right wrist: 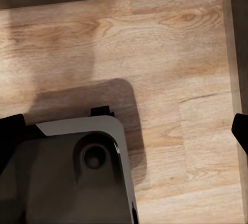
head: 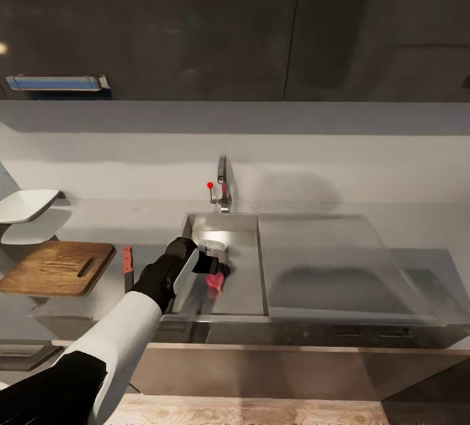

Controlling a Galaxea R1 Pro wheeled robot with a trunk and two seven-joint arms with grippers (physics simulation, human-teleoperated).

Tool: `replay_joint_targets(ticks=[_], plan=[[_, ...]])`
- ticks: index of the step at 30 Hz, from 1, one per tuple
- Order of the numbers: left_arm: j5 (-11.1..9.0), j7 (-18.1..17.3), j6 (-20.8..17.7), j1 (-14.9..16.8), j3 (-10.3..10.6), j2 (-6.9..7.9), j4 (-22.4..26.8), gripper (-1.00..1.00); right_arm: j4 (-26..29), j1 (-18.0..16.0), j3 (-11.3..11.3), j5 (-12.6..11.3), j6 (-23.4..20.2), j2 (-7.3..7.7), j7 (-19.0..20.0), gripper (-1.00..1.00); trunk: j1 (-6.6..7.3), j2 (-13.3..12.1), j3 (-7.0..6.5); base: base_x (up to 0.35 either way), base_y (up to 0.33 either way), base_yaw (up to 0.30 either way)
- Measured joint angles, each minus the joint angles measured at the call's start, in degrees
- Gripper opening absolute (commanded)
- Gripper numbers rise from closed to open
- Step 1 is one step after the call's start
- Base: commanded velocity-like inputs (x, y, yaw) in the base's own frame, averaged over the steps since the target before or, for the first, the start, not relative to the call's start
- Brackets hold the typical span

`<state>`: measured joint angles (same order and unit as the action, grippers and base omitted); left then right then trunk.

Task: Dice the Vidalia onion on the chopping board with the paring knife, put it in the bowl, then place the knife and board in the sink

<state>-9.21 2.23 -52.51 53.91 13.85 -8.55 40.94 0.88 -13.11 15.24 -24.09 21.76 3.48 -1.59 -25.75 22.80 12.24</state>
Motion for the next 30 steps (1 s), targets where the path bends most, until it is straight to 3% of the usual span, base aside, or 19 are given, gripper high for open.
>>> replay_joint_targets(ticks=[30], plan=[[0.0, -0.1, 0.2, 0.0, 0.1, -0.09, -2.9, 1.00, 0.0, 0.0, 0.0, 0.0, 0.0, -0.05, 0.0, 1.00, 0.02, 0.0, 2.21, 0.079, 0.000, 0.000]])
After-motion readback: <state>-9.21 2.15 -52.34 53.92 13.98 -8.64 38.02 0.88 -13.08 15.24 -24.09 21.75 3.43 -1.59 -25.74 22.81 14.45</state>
